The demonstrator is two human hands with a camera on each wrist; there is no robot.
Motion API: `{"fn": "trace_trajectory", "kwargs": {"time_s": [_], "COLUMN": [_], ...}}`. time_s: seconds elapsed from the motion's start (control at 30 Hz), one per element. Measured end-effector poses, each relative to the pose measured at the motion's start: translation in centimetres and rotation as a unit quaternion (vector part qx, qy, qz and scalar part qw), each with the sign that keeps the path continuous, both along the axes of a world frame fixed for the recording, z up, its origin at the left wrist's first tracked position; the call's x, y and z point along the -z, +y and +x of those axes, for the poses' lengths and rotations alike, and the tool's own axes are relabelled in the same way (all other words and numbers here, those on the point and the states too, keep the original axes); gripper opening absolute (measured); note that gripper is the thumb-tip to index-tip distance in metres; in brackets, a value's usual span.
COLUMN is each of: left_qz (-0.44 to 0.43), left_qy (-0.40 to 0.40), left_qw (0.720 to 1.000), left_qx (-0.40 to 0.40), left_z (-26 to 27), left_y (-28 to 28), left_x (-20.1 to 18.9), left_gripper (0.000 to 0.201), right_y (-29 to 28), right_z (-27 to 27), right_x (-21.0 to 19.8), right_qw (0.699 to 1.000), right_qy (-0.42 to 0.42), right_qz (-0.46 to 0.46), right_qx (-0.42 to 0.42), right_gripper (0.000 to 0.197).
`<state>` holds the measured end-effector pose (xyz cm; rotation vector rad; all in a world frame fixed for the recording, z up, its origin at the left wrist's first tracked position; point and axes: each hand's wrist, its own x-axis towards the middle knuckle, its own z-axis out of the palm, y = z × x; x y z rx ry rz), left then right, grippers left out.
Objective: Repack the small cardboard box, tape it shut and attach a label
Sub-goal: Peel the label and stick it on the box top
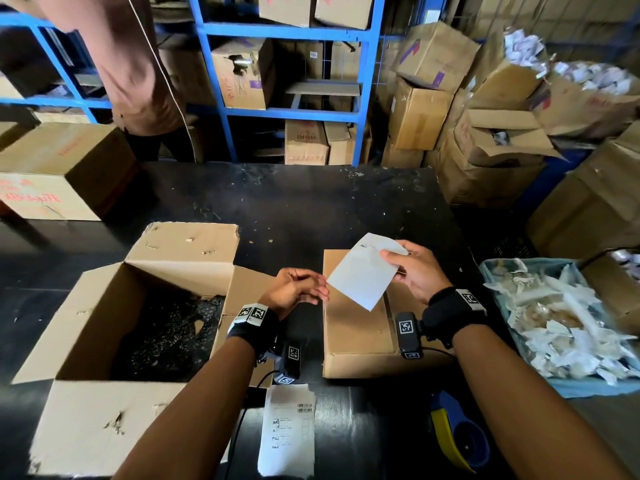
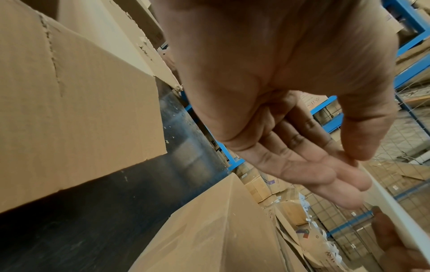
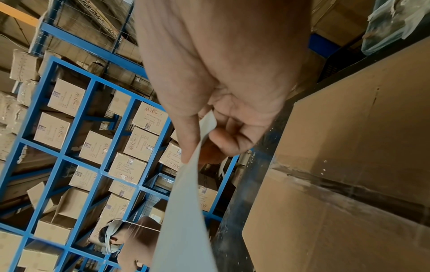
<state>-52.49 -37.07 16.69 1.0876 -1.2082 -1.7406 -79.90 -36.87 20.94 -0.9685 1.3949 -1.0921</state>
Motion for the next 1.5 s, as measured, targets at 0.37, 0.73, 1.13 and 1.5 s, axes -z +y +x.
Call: {"fn": "trace_trajectory", "kwargs": {"time_s": [0.37, 0.73, 1.13, 1.5], "left_qz": [-0.016, -0.042, -0.059, -0.113], "left_qy": [-0.021, -0.034, 0.029, 0.005], "left_qw": [1.000, 0.998, 0.998, 0.993], "left_qx": [0.003, 0.017, -0.015, -0.031], "left_z": [-0.2, -0.7, -1.8, -3.5], "left_y": [0.0, 0.3, 0.5, -0.3], "left_x": [-0.4, -1.0, -2.9, -4.4], "left_gripper": [0.014, 0.016, 0.033, 0.021], "right_y": [-0.4, -0.5, -0.7, 1.8], "right_z": [-0.3, -0.4, 0.8, 4.5], "right_x": [0.3, 0.3, 0.9, -3.9], "right_qw": [1.000, 1.000, 0.991, 0.978], "right_qy": [0.000, 0.008, 0.135, 0.109], "right_qz": [0.002, 0.005, 0.015, -0.099], "right_qx": [-0.009, -0.015, -0.008, -0.145], "right_gripper": [0.025, 0.023, 0.050, 0.017]}}
